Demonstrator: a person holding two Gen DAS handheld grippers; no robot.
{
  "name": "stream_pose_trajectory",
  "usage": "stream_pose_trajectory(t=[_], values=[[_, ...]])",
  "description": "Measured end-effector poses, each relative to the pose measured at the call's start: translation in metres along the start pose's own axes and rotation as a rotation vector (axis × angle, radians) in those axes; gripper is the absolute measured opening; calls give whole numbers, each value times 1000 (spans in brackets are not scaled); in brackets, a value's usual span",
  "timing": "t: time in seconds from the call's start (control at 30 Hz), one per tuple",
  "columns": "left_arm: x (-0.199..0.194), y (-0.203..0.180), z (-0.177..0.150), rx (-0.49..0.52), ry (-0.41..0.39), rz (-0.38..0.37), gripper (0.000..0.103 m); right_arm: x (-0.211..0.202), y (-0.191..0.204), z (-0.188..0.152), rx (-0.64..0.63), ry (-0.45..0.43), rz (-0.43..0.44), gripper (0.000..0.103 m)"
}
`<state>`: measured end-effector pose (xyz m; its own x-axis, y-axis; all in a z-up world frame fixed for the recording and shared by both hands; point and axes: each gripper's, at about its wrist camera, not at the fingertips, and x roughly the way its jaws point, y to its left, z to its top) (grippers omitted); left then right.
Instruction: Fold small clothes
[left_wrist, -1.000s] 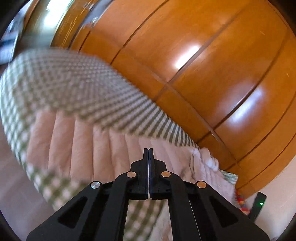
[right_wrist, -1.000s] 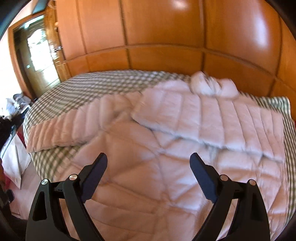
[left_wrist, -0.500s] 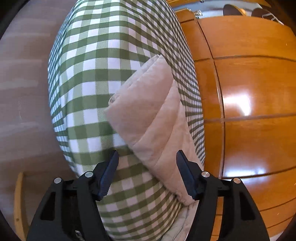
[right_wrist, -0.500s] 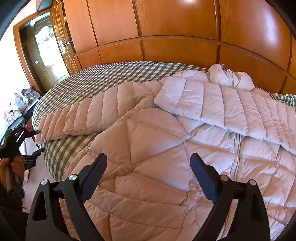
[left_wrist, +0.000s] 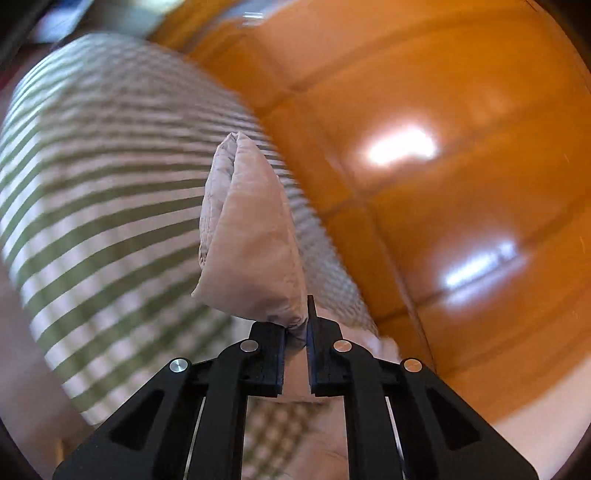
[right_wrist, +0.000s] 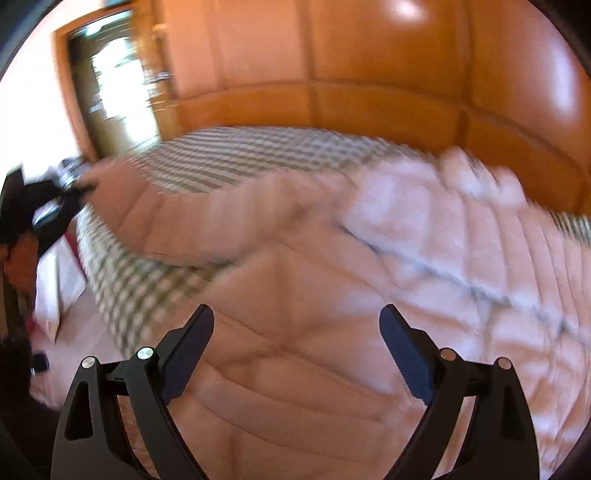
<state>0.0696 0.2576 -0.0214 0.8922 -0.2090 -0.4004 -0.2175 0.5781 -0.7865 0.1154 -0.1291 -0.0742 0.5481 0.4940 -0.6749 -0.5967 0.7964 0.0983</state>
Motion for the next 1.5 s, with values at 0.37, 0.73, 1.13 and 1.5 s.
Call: stream_pose_trajectory(t=[0.37, 0.73, 1.13, 1.5], values=[[39, -133, -22, 310, 236, -138, 8, 9, 73, 72, -108, -187, 200, 84], [43, -179, -53, 502, 208, -239, 38, 2, -23, 126, 164, -208, 115, 5], [132, -147, -135, 488, 422, -153, 38, -87, -251, 81, 596, -326, -60, 5], [190, -78, -193, 519, 595, 129, 28, -51, -342, -63, 1033, -227, 41, 38]])
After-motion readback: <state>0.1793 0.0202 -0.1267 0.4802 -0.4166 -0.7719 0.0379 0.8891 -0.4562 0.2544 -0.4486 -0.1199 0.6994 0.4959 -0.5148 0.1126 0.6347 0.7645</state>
